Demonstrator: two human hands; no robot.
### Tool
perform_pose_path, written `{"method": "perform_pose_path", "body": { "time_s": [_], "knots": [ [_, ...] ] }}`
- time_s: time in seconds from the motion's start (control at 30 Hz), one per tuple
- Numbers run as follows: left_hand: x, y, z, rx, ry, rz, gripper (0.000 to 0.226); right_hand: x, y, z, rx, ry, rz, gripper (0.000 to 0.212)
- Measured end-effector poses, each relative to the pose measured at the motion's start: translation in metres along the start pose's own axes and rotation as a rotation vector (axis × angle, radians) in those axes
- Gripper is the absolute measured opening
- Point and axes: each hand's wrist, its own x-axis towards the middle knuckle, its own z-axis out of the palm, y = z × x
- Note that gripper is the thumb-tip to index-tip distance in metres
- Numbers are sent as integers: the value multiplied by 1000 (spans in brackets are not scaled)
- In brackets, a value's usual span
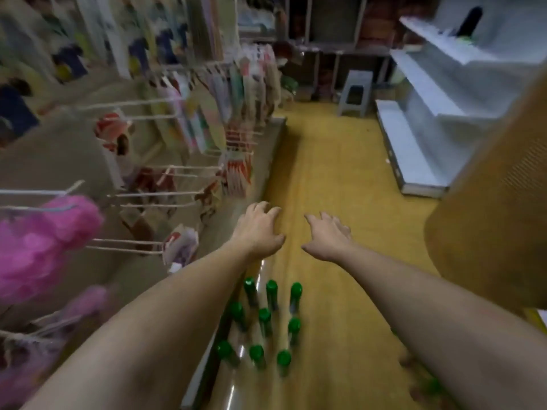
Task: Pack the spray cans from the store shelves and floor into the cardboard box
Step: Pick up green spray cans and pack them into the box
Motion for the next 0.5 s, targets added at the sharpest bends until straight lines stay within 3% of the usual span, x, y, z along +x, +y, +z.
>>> {"method": "perform_pose_path", "body": {
  "time_s": [0.23, 0.5],
  "knots": [
    [27, -32, 129, -65, -282, -22, 73, 45, 28, 128, 3, -244, 87, 73],
    [38, -91, 317, -152, -483, -212, 63, 85, 49, 324, 62, -535, 34, 64]
  ]
}}
